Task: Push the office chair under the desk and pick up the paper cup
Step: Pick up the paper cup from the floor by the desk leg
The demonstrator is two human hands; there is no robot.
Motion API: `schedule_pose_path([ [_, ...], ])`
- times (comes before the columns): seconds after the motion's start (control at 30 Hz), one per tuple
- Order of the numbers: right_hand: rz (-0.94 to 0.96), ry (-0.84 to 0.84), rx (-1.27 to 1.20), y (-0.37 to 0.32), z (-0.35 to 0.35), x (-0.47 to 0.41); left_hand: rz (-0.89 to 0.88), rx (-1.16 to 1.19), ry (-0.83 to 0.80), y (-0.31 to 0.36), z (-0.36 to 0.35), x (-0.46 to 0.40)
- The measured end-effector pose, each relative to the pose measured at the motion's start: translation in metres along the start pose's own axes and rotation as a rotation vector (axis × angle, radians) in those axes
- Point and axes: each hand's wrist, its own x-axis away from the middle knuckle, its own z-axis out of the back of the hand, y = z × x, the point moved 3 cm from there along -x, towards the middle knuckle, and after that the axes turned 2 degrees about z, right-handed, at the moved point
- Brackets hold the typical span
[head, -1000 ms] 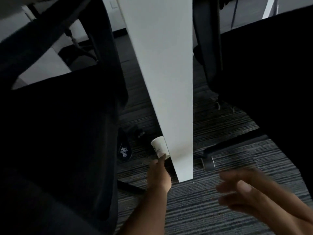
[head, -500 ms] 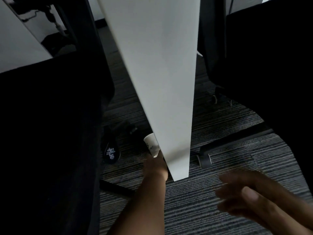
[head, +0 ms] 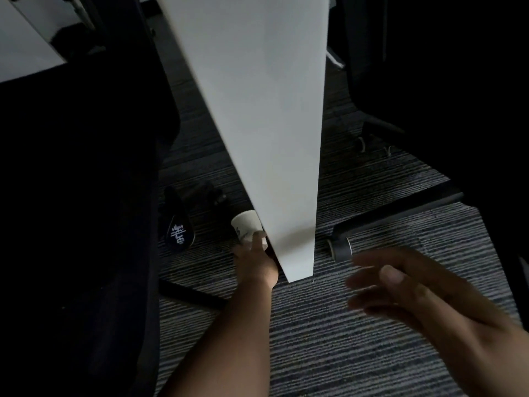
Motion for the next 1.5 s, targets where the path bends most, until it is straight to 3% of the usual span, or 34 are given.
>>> schedule_pose_path([
  [0.1, 0.023, -0.013, -0.013, 0.001, 0.001, 0.001, -0.108, -0.04, 0.126, -0.017, -0.002, 0.003],
  [0.23, 0.092, 0.007, -0.05, -0.008, -0.001, 0.002, -0.081, 0.145, 0.291, -0.019, 0.013, 0.016],
  [0.5, 0.139, -0.008, -0.087, -0.015, -0.003, 0.024, -0.106, 0.441, 0.259, -0.019, 0.018, 0.06],
  [0.8, 0.006, 0.055, -0.094, -0.039, 0.003, 0.089, 0.133, 0.473, 0.027, -0.054, 0.044, 0.147],
  [1.13, -0.165, 0.053, -0.059, -0.149, 0.003, 0.181, -0.286, 0.525, -0.24, -0.004, 0.161, 0.326],
  [1.3, -0.114, 0.03, 0.021, -0.246, 0.014, 0.209, -0.447, 0.463, -0.279, 0.049, 0.253, 0.405],
  [1.5, -0.027, -0.058, 0.296, -0.366, 0.028, 0.253, -0.536, 0.387, -0.3, 0.108, 0.346, 0.48],
])
